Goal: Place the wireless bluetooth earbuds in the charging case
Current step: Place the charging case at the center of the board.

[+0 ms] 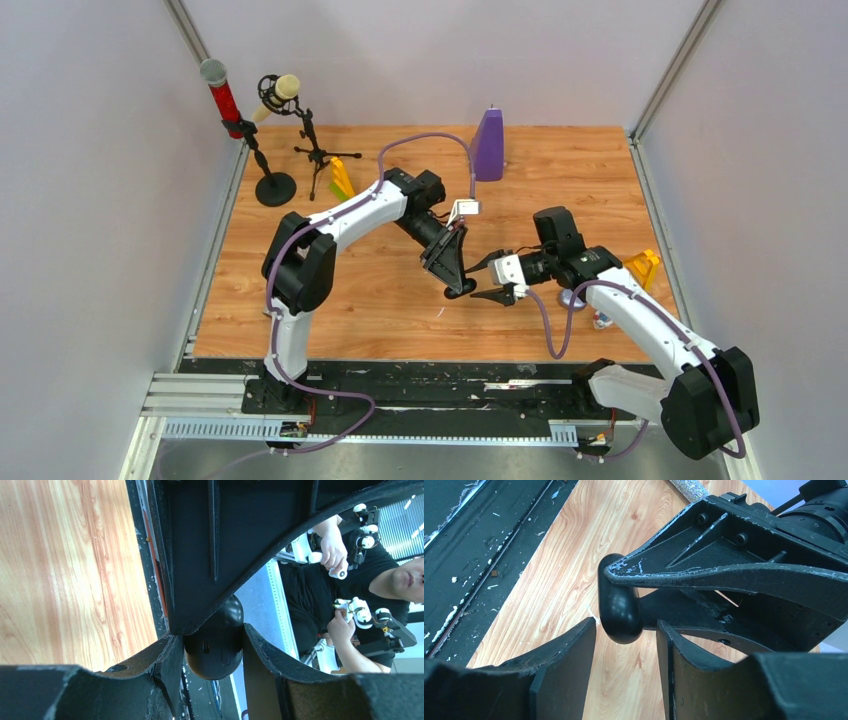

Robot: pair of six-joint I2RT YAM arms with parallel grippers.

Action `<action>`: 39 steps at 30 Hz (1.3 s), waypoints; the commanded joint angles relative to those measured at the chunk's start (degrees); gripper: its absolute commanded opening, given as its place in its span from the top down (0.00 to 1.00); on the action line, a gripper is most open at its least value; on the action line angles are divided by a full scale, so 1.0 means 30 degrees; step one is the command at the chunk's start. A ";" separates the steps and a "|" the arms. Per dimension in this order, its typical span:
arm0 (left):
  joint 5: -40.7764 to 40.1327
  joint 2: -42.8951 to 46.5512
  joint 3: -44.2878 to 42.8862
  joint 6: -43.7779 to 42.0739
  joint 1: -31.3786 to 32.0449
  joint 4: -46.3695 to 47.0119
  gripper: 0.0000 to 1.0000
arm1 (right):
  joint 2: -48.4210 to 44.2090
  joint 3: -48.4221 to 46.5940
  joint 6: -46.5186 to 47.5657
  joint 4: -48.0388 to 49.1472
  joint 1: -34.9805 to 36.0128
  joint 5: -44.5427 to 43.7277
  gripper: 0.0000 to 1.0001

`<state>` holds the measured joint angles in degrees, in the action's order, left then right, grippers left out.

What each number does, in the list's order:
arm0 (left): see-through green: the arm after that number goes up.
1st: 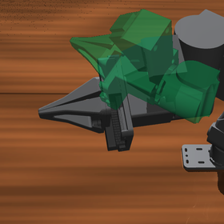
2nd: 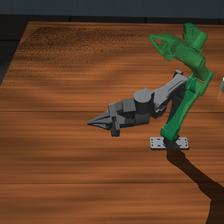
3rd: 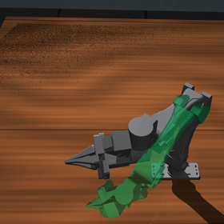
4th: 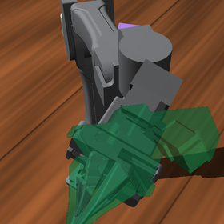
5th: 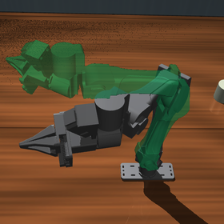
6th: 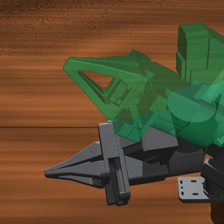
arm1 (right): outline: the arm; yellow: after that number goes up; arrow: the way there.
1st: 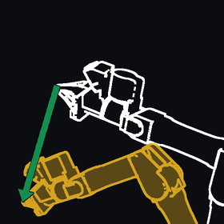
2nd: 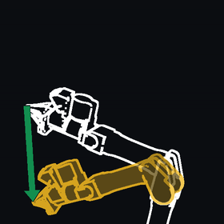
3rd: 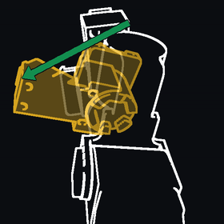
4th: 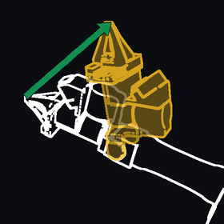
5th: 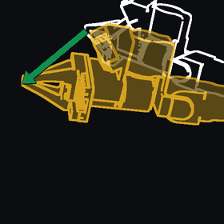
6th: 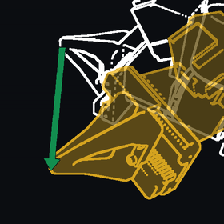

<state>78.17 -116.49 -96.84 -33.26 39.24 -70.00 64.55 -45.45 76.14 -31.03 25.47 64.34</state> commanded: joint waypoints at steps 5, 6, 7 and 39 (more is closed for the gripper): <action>0.0886 -0.0020 0.0189 0.0027 0.0253 0.0537 0.58 | 0.0024 -0.0772 -0.0031 0.0370 0.0449 0.0555 0.59; 0.0872 -0.0056 0.0209 0.0033 0.0308 0.0538 0.58 | -0.0006 -0.0760 0.0003 0.0376 0.0496 0.0556 0.60; 0.0869 -0.0081 0.0201 0.0060 0.0322 0.0561 0.58 | -0.0021 -0.0707 0.0081 0.0347 0.0579 0.0549 0.61; 0.0494 0.0316 0.0041 -0.0692 0.0428 -0.0143 0.12 | -0.0149 -0.0772 0.0436 -0.0142 0.1227 0.0274 0.79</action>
<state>78.61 -116.60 -95.94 -33.61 40.40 -69.19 64.47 -45.52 78.72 -32.05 28.97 63.02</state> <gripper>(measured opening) 0.714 0.328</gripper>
